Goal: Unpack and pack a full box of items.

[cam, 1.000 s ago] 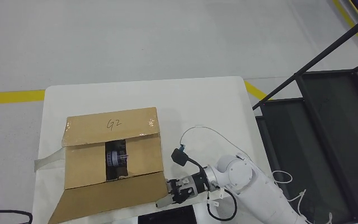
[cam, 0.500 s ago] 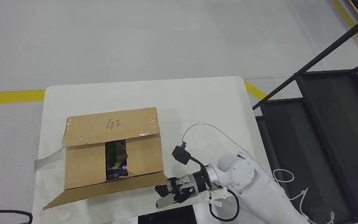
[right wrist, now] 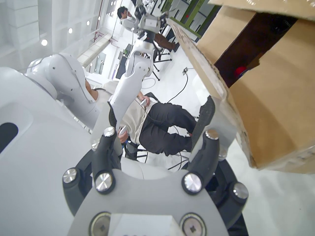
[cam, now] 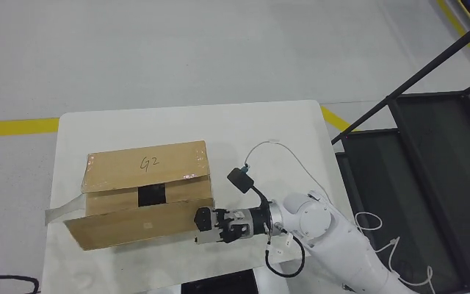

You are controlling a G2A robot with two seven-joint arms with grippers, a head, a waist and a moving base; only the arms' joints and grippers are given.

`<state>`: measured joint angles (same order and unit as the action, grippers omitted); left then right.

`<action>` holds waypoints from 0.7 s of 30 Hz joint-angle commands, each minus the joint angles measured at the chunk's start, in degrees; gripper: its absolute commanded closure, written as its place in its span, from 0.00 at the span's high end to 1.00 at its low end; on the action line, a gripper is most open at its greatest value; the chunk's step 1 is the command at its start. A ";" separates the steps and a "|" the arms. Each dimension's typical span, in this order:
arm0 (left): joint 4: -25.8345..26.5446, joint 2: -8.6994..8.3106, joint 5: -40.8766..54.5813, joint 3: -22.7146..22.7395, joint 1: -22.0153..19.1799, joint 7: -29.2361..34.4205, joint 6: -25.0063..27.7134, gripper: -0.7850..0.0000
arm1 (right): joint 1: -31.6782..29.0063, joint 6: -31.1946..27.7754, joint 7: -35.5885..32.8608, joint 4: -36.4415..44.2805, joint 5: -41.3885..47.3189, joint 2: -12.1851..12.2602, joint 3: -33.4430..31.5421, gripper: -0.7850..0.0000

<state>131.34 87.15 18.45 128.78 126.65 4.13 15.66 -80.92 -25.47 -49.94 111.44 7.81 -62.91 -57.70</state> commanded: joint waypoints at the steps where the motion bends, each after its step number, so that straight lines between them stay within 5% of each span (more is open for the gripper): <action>1: 0.39 0.22 -0.77 0.00 0.40 -0.73 0.42 1.00 | 1.61 0.55 2.37 -0.38 -0.90 -0.45 1.35 0.71; 7: 0.99 0.49 -1.18 -0.29 1.11 -1.10 0.94 1.00 | 5.49 6.17 9.75 -2.94 -6.50 -1.58 3.76 0.62; 8: 0.99 0.49 -1.18 -0.29 1.11 -1.10 0.94 1.00 | 5.70 6.94 11.14 -3.07 -6.71 -1.75 4.08 0.47; 21: 0.99 0.49 -1.18 -0.29 1.11 -1.10 0.94 1.00 | 8.24 15.28 19.66 -4.30 -5.17 -3.70 7.48 0.40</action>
<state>132.33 87.63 17.27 128.50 127.76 3.03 16.60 -72.68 -10.82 -30.59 107.03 2.12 -66.53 -50.22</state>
